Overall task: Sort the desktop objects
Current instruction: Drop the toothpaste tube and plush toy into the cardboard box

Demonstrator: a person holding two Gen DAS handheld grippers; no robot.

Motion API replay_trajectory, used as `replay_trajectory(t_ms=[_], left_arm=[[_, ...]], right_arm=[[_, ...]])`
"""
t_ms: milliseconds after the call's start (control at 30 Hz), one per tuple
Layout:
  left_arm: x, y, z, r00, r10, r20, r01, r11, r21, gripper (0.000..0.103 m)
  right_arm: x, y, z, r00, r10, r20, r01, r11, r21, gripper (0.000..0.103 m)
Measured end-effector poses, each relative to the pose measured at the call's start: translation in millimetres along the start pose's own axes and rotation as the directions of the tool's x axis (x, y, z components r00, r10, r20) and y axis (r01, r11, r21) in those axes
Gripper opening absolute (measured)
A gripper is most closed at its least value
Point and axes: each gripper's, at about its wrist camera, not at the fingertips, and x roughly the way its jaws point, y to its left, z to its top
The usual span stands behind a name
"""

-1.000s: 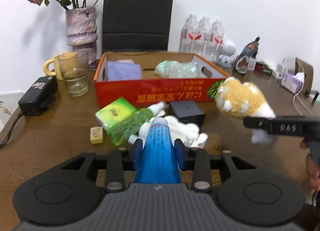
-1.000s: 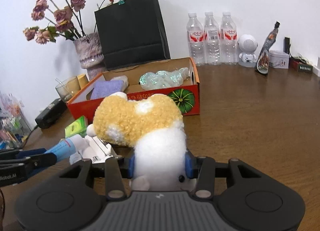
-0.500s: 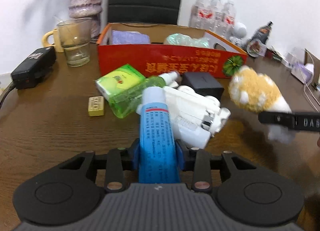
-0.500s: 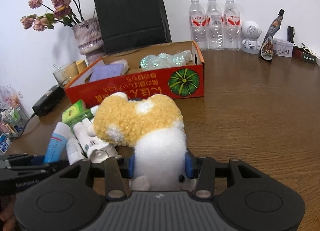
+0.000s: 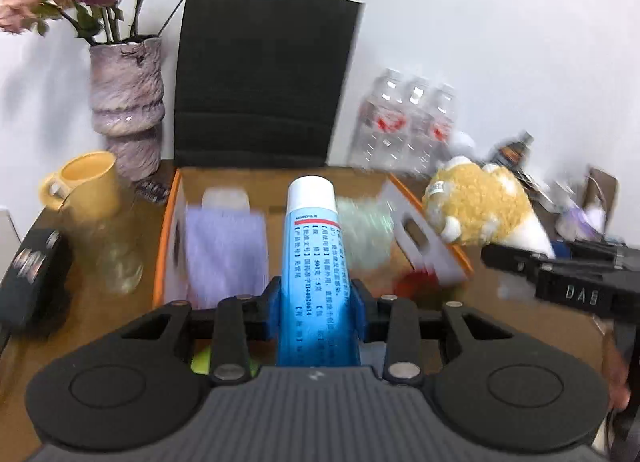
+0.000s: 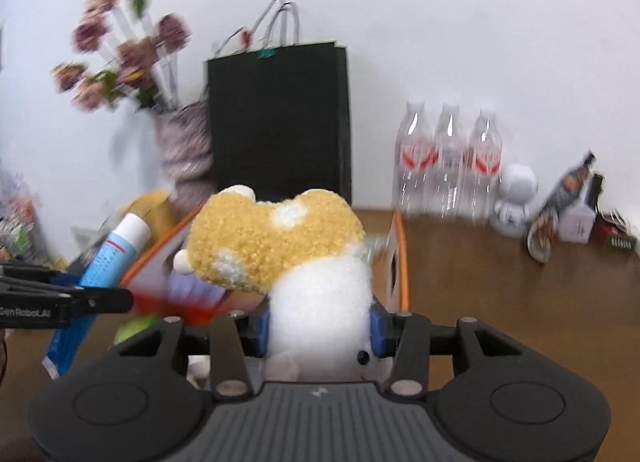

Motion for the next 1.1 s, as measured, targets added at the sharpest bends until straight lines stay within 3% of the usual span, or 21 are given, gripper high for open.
replay_trajectory(t_ms=[100, 167, 300, 367, 433, 500, 567, 600, 700, 800, 933, 1100], left_arm=[[69.7, -0.2, 48.9, 0.996, 0.026, -0.086, -0.03, 0.999, -0.044, 0.036], [117.7, 5.3, 64.1, 0.986, 0.049, -0.161, -0.066, 0.993, -0.1, 0.036], [183.6, 4.2, 73.5, 0.962, 0.154, -0.224, -0.164, 0.986, -0.025, 0.036], [199.4, 8.5, 73.0, 0.954, 0.159, -0.253, -0.173, 0.984, -0.033, 0.036], [211.1, 14.4, 72.7, 0.949, 0.156, -0.274, -0.177, 0.983, -0.055, 0.046], [206.3, 18.8, 74.9, 0.956, 0.152, -0.252, -0.172, 0.983, -0.063, 0.051], [197.4, 24.5, 77.0, 0.962, 0.152, -0.228, -0.171, 0.983, -0.065, 0.065], [191.1, 26.7, 77.7, 0.964, 0.154, -0.215, -0.171, 0.983, -0.064, 0.072], [174.3, 32.3, 81.8, 0.962, 0.167, -0.214, -0.185, 0.98, -0.069, 0.073], [159.6, 36.9, 83.6, 0.959, 0.197, -0.204, -0.218, 0.973, -0.082, 0.082], [140.2, 30.2, 69.4, 0.95, 0.215, -0.226, -0.23, 0.972, -0.041, 0.082], [110.8, 10.9, 43.4, 0.951, 0.212, -0.223, -0.221, 0.975, -0.015, 0.086]], right_arm=[[58.2, -11.5, 45.6, 0.997, 0.007, -0.077, -0.002, 0.997, 0.073, 0.044], [98.8, -14.6, 59.5, 0.989, -0.01, -0.145, 0.022, 0.996, 0.082, 0.044], [161.9, -7.4, 70.9, 0.964, -0.091, -0.248, 0.095, 0.995, 0.005, 0.044], [188.7, -5.1, 72.6, 0.947, -0.13, -0.292, 0.127, 0.991, -0.03, 0.048], [208.8, -4.8, 68.5, 0.93, -0.164, -0.329, 0.154, 0.986, -0.057, 0.053], [215.5, -5.2, 67.2, 0.926, -0.176, -0.335, 0.167, 0.984, -0.058, 0.063], [211.5, -4.9, 68.9, 0.932, -0.171, -0.319, 0.161, 0.985, -0.058, 0.075], [207.4, -5.2, 71.0, 0.937, -0.166, -0.308, 0.157, 0.986, -0.056, 0.076], [192.1, -8.1, 81.3, 0.946, -0.161, -0.283, 0.158, 0.987, -0.033, 0.077], [180.9, -5.5, 82.3, 0.942, -0.149, -0.302, 0.141, 0.989, -0.047, 0.079], [159.7, 3.2, 71.4, 0.939, -0.128, -0.321, 0.114, 0.992, -0.062, 0.079], [119.4, 14.0, 53.3, 0.95, -0.1, -0.296, 0.092, 0.995, -0.042, 0.081]])
